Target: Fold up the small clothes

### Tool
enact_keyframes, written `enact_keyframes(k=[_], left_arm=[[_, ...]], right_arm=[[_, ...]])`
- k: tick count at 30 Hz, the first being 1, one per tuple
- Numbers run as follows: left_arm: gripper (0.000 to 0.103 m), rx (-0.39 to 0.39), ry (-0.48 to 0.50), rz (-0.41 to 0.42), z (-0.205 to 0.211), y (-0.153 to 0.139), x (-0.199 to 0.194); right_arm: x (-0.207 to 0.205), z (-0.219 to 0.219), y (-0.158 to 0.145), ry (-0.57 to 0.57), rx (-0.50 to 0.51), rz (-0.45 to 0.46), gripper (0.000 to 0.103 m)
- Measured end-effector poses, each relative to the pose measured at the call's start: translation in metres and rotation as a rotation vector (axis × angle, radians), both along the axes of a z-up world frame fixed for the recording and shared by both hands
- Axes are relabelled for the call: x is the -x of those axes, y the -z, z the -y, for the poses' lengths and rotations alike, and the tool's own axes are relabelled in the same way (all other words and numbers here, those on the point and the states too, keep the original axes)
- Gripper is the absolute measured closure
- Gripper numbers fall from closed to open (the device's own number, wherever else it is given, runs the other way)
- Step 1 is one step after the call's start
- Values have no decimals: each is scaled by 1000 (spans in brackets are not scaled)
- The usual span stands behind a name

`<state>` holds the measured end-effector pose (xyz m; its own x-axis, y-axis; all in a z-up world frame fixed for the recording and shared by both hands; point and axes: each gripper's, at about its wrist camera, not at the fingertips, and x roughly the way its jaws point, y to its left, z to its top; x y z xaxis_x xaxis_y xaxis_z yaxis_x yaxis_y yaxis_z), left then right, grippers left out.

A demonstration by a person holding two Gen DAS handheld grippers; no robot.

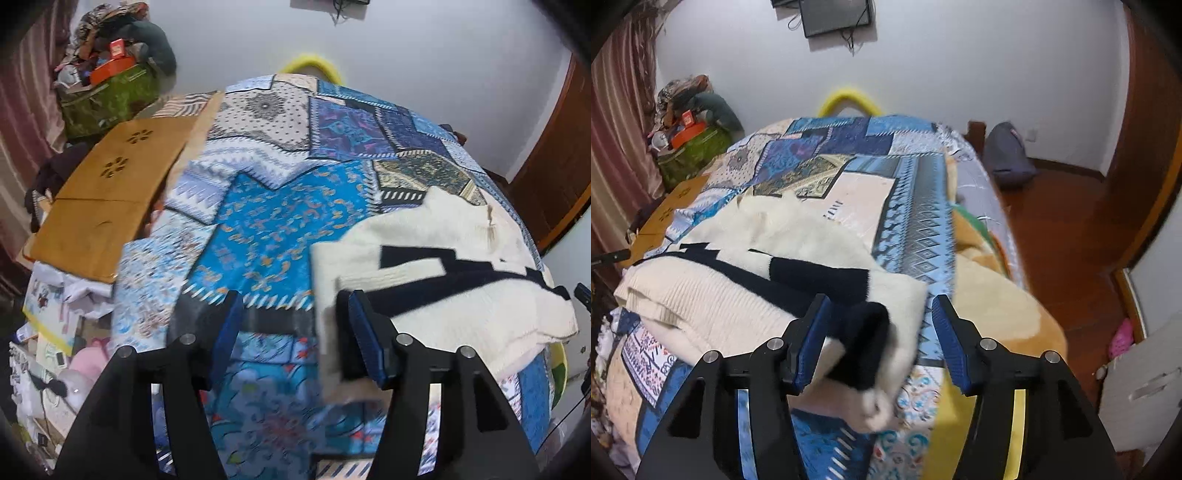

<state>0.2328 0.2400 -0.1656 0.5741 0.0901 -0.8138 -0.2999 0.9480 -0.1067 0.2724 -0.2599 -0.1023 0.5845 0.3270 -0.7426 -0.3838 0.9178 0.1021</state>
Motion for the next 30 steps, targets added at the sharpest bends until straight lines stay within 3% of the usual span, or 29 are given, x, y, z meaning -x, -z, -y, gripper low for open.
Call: enact_keyframes(k=[7,15,19,27,30], left_arm=[[44,17,6,-58,2,22,31],[40,-5,156,-74,45,32,34],[40,-64,200,-100,59,38,17],[40,-38,224,-84,59,32,-43],[40,-38,192,-83,53,30,-67]], right_arm=[[19,14,6,12,33,-18,50],[31,-1,22,-39,54,-62,50],[28,-18,27,-85,75,-63,50],[-4,-53,34,-154,131,-31,50],[-24,-63,35,-160,139,-31,50]])
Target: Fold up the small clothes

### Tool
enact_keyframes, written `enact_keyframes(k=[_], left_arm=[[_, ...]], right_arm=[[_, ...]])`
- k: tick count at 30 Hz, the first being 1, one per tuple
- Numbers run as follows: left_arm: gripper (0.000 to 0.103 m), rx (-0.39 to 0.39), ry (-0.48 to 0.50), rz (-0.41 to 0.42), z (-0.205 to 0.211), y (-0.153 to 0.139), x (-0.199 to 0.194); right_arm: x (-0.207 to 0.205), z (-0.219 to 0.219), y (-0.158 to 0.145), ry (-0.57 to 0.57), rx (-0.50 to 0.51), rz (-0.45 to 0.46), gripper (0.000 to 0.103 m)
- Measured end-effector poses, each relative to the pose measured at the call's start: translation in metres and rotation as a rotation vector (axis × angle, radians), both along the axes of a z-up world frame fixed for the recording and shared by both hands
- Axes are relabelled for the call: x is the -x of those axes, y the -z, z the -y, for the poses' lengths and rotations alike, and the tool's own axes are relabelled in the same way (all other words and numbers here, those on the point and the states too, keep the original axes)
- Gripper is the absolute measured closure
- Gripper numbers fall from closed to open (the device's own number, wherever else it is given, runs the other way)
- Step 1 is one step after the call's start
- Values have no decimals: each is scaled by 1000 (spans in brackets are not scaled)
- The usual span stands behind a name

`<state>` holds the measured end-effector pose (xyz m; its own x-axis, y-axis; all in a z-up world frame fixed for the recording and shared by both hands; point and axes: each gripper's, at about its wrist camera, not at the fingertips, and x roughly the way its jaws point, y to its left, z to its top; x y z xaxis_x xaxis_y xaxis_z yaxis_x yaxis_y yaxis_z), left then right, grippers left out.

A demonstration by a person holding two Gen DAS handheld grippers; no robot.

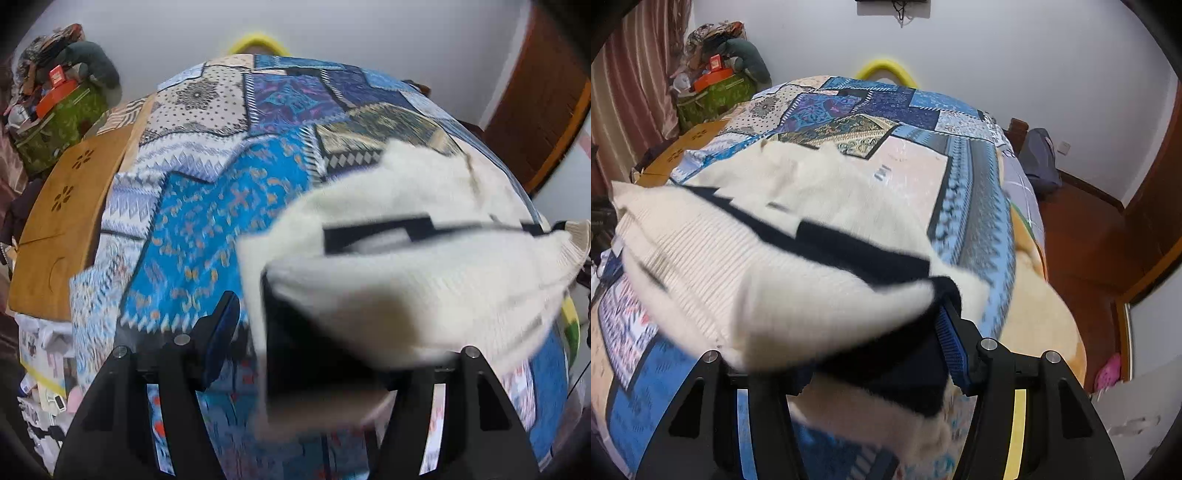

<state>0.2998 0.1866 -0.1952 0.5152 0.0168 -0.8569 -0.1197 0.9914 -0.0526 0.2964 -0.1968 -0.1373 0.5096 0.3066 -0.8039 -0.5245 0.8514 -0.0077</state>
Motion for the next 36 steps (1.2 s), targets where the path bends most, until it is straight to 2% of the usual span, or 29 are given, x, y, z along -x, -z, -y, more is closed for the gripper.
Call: enact_keyframes(k=[4,7,14,20,22,24,25,27,30,32,36], left_arm=[[40,54,-77,-19,-18,8,-27],[40,75,-114,-36,-27,18,-37],[41,122,-59,-35,-23,26,-43],[68,123,-9,-23,-10,22,-58],[85,111,-5,-38,-5,25,-63],[93,98,-14,-42,-3,27,-64],[94,94,-21,-35,-3,26,-63],[95,72,-35,-5,-4,19,-59],[96,34,-70,52,-10,4,-50],[96,36,-99,80,-19,-6,-45],[96,22,-126,62,-27,-3,-46]], right_arm=[[-25,-1,1,52,3,27,50],[-44,8,4,123,-27,10,50],[-48,20,11,127,-99,-51,50],[-52,14,12,93,-124,-82,62],[-55,11,14,90,-121,-92,72],[-59,8,16,91,-115,-96,86],[-58,8,16,90,-115,-91,90],[-56,9,12,85,-120,-75,93],[-50,12,0,86,-134,-21,95],[-48,15,-11,93,-146,19,95],[-50,20,-20,132,-148,65,95]])
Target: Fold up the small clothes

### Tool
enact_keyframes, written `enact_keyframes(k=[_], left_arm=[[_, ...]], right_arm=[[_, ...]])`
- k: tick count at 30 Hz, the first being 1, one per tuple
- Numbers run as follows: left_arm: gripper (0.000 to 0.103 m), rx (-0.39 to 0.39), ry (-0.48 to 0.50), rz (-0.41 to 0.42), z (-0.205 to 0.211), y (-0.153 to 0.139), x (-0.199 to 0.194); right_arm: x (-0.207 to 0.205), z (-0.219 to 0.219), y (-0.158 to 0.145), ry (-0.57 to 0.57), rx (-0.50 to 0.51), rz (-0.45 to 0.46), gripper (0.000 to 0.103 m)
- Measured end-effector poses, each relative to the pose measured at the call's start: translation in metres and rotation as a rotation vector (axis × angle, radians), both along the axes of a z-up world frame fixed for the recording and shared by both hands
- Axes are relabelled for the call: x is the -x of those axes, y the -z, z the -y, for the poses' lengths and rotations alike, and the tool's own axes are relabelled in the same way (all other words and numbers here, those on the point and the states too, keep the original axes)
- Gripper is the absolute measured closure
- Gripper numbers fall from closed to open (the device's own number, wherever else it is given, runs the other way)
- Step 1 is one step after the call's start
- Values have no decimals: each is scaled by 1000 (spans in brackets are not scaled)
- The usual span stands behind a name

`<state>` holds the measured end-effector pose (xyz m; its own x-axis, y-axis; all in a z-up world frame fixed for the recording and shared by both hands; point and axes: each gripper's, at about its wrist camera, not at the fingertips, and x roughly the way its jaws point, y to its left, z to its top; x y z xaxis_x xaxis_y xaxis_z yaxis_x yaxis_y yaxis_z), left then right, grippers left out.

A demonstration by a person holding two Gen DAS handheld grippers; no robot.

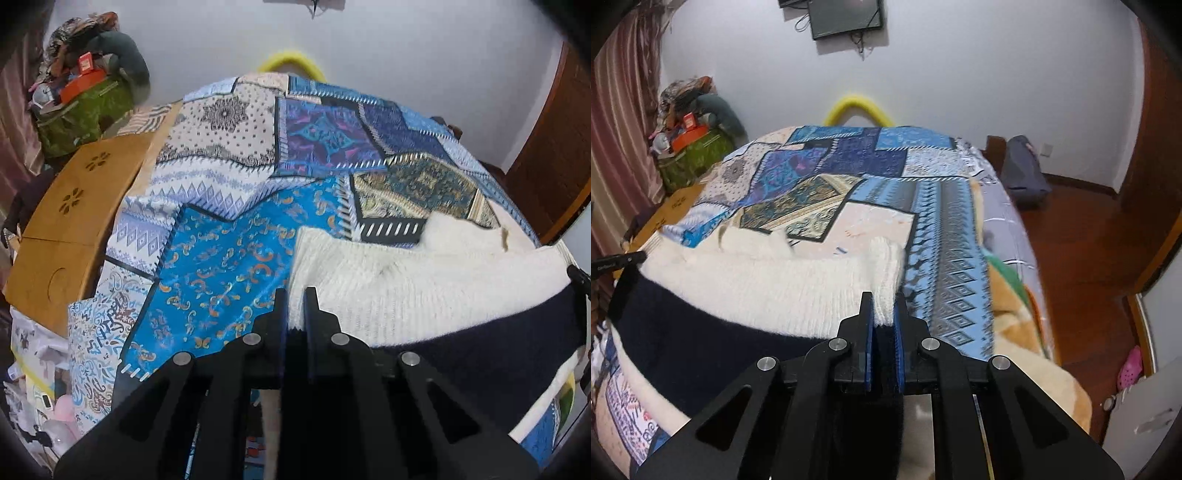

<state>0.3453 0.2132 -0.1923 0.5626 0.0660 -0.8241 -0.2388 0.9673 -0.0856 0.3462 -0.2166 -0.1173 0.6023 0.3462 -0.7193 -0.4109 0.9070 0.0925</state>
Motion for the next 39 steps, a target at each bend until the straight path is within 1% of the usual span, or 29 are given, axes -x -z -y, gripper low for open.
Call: enact_keyframes(k=[3,5,7,10,14,16,17,18,19,20,21,23,24,27,29,31,33,39], left_arm=[[96,-8,-6,-57,0,20,-4],[95,5,-8,-88,1,35,-6],[95,-6,4,-89,4,41,-5],[94,-35,34,-83,10,35,-1],[93,-40,46,-77,11,20,7],[92,-38,52,-57,13,9,13],[92,-36,57,-36,15,0,18],[88,-36,60,-19,18,-8,22],[82,-36,62,-3,19,-15,25],[79,-39,64,17,22,-22,29],[73,-49,67,38,26,-31,34],[69,-71,82,81,36,-47,44],[65,-72,90,93,39,-52,47],[57,-69,112,134,52,-65,58],[53,-77,124,150,61,-70,63],[44,-83,136,158,69,-70,67],[40,-67,148,157,74,-66,68],[40,-34,172,75,86,-35,57]], right_arm=[[-6,-4,15,19,42,-42,95],[-9,-7,28,29,69,-74,95],[-11,-7,38,37,82,-111,94],[-7,-8,36,30,103,-105,92],[4,-12,16,8,149,-62,89],[11,-14,5,-2,149,-34,82],[16,-15,-3,-11,132,-17,79],[21,-17,-10,-19,116,-5,73],[27,-20,-18,-29,98,14,67],[32,-24,-25,-40,85,31,66],[36,-28,-30,-52,74,44,65],[48,-40,-42,-85,51,71,65],[52,-45,-46,-100,42,79,63],[68,-67,-56,-150,11,108,50],[77,-82,-58,-189,-3,117,49],[80,-95,-54,-221,-12,111,49],[84,-109,-47,-249,-16,96,49],[82,-139,-13,-296,4,5,49]])
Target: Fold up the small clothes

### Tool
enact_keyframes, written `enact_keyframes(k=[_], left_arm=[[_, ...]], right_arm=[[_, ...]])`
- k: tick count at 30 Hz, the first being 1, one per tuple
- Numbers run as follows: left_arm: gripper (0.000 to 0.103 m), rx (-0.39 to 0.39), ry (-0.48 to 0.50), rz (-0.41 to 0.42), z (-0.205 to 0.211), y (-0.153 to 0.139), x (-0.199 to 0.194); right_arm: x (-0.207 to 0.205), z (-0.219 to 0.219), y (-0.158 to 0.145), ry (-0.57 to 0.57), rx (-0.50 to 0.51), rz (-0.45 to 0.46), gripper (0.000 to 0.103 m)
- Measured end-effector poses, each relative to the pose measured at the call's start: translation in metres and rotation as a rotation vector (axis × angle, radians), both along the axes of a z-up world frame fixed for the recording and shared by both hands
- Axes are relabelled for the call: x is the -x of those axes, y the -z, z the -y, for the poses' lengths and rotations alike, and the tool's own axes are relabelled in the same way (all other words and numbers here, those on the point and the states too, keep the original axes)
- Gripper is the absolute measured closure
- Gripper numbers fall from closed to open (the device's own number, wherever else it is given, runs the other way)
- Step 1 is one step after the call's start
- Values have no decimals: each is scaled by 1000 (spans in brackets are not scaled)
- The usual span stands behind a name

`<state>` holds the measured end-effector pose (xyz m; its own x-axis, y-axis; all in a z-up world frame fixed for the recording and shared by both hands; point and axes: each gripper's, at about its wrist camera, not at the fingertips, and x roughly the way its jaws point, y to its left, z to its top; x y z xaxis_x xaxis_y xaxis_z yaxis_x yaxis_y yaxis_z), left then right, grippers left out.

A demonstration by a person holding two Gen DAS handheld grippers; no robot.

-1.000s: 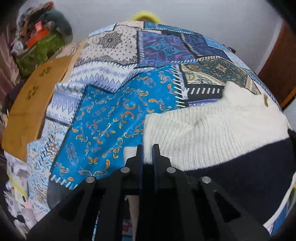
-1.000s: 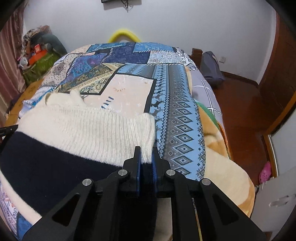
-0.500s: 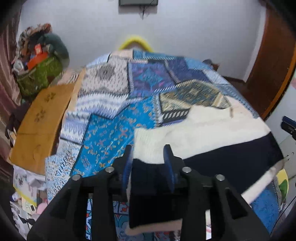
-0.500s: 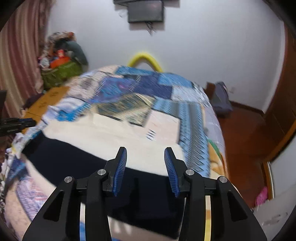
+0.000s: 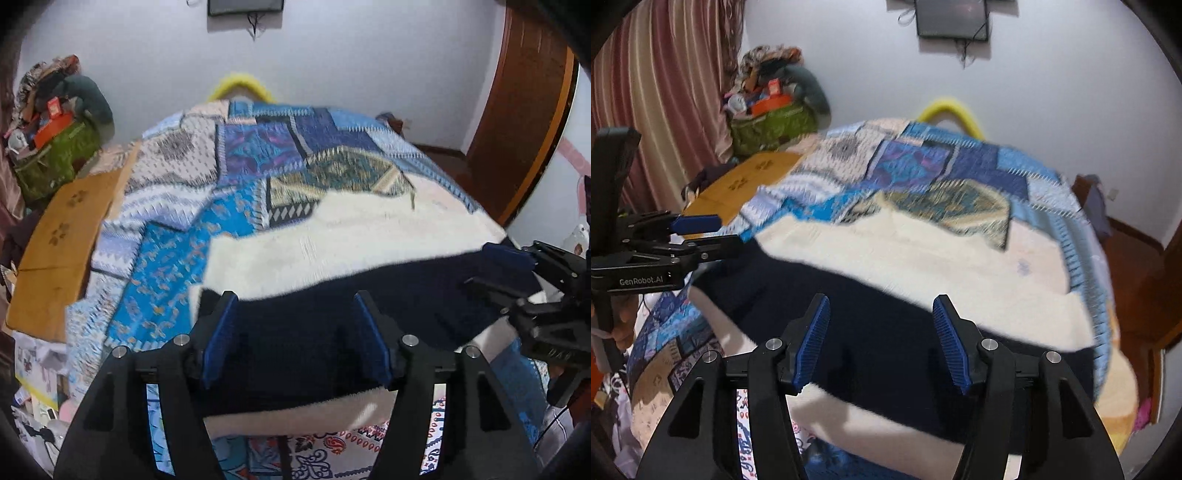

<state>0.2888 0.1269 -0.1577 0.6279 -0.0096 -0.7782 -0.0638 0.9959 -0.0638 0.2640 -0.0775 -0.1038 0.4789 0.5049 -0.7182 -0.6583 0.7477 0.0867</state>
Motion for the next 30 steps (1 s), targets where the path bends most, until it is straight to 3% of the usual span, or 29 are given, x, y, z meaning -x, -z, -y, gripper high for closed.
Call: enact_keyframes(k=[6,8,9,11,15,25,30], left_arm=[[39,-3,16,-88,10,39,-11],[33,0,10,-97,9,50,-13],[25,-2,-5,-82,7,52,-12],[18,-6,-17,-74,3,53,-11],[18,17,-29,-78,-9,54,-8],[18,-82,-154,-111,-50,59,13],[17,-25,-212,-130,-79,70,29]], right_arm=[[-7,-13,42,-31,75,-117,49],[-9,-10,50,-34,73,-128,42],[-10,-5,50,-25,57,-127,37],[-12,4,50,-13,49,-136,36],[-12,23,50,16,67,-125,36],[-15,106,48,198,95,-120,36],[-7,148,46,271,64,-138,37]])
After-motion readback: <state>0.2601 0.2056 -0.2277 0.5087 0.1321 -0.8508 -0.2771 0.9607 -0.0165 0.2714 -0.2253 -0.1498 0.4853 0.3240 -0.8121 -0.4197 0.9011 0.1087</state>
